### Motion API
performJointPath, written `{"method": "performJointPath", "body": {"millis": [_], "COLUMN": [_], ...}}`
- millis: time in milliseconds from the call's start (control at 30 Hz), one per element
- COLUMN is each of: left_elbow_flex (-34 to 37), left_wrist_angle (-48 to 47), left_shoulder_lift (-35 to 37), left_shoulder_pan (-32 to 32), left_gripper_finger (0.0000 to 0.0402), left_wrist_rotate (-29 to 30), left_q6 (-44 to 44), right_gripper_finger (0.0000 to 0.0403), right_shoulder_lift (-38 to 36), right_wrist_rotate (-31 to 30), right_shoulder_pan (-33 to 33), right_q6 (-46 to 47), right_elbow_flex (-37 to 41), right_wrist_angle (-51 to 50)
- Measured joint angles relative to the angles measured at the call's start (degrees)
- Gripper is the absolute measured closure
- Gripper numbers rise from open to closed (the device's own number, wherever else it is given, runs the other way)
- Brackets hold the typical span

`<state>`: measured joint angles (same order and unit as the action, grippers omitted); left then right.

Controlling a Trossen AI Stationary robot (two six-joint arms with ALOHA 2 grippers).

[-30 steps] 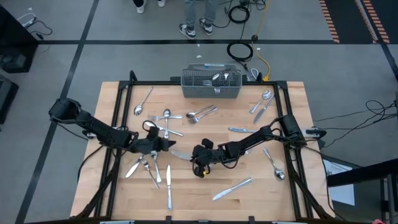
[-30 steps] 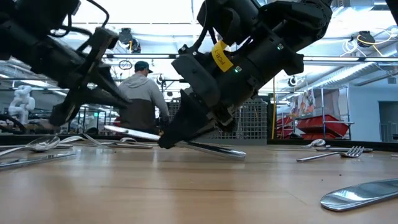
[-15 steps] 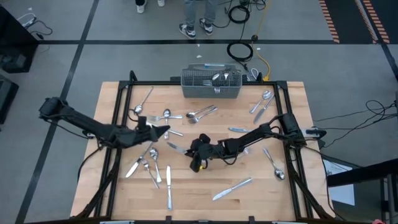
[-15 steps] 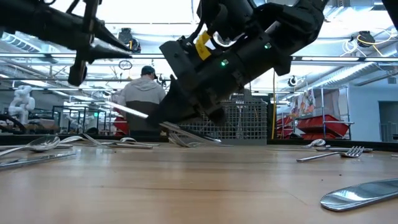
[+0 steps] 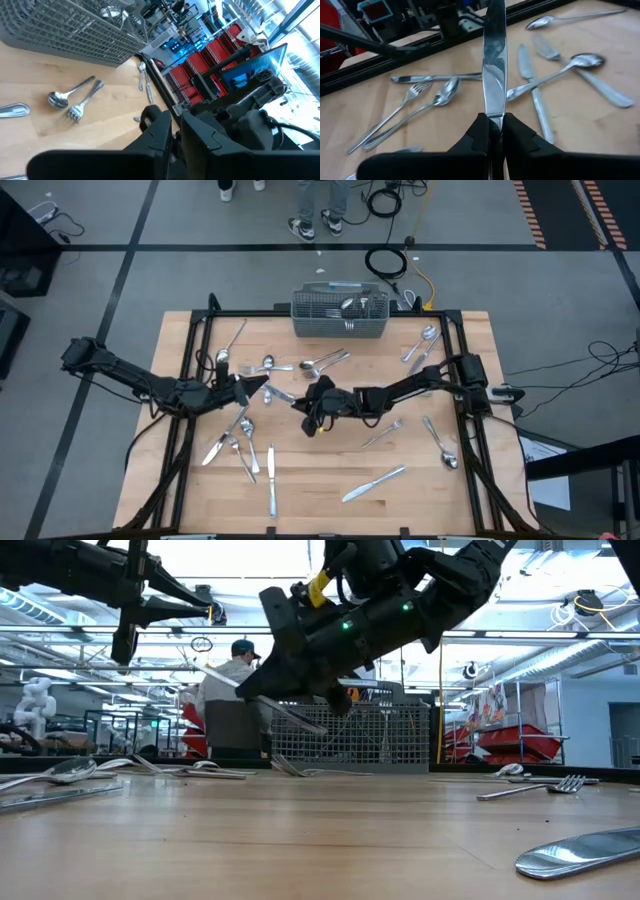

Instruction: Sort silverware

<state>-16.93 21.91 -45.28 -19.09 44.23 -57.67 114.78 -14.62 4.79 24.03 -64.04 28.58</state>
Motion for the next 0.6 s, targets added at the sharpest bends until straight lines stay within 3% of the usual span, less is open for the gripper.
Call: {"method": "performJointPath", "body": {"millis": [467,600], "left_elbow_flex": [0.00,0.00], "left_wrist_angle": [0.26,0.26], "left_shoulder_lift": [2.02,3.02], "left_shoulder_pan": [0.00,0.00], "left_gripper_finger": [0.0353,0.0353], "left_wrist_rotate": [0.33,0.32], "left_q6": [1.46,1.53], "right_gripper_finger": [0.0388,0.0388], "right_shoulder_lift": [-5.84,-7.83], "right_wrist_rotate": [1.70,4.86], "right_shoulder_pan": [-6.16,-8.86], "right_q6": [-5.41,-7.41], "right_elbow_flex": [1.36,1.36], "right_wrist_angle": [0.33,2.81]}}
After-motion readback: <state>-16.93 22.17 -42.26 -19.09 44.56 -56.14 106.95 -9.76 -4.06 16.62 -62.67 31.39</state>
